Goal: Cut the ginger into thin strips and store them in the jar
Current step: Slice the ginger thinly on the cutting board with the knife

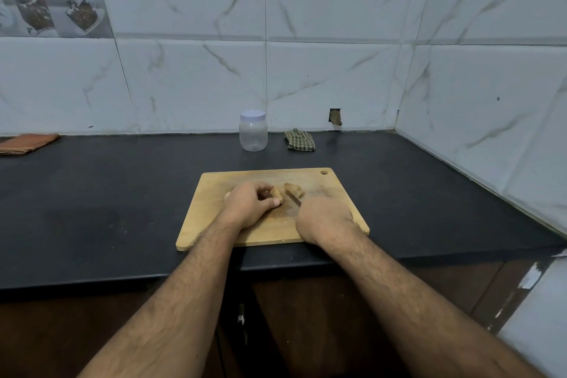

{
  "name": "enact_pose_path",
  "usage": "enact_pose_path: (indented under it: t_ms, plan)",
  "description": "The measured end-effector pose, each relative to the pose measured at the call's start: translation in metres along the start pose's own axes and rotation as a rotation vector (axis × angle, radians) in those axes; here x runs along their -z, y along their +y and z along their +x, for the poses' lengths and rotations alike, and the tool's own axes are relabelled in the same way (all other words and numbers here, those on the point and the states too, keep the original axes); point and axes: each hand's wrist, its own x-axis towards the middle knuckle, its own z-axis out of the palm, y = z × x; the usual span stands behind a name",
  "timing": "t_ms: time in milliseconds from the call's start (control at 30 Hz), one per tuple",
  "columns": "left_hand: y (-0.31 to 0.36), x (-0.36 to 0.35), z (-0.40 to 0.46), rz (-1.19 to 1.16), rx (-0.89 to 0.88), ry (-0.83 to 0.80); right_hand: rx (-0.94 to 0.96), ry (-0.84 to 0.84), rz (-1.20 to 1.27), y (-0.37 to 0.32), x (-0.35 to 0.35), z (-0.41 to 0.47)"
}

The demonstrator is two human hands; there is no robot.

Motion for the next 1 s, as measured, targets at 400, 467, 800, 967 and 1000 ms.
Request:
enact_pose_path:
  t_ms: [400,467,800,967,1000]
  plan:
    - [0.001,-0.001,-0.001,0.081,-0.046,0.029,0.052,0.036,0.002,-0.019,0.004,-0.001]
    - [0.001,0.000,-0.001,0.101,-0.050,0.033,0.057,0.034,-0.007,-0.021,0.003,-0.001]
    - [-0.003,-0.003,0.003,0.122,-0.053,0.032,0.061,0.015,-0.018,-0.022,0.002,0.003]
    - [-0.003,-0.003,0.004,0.137,-0.057,0.029,0.082,0.005,-0.025,-0.022,0.003,0.006]
    - [-0.004,-0.004,0.004,0.137,-0.057,0.032,0.083,0.004,-0.029,-0.022,0.003,0.007]
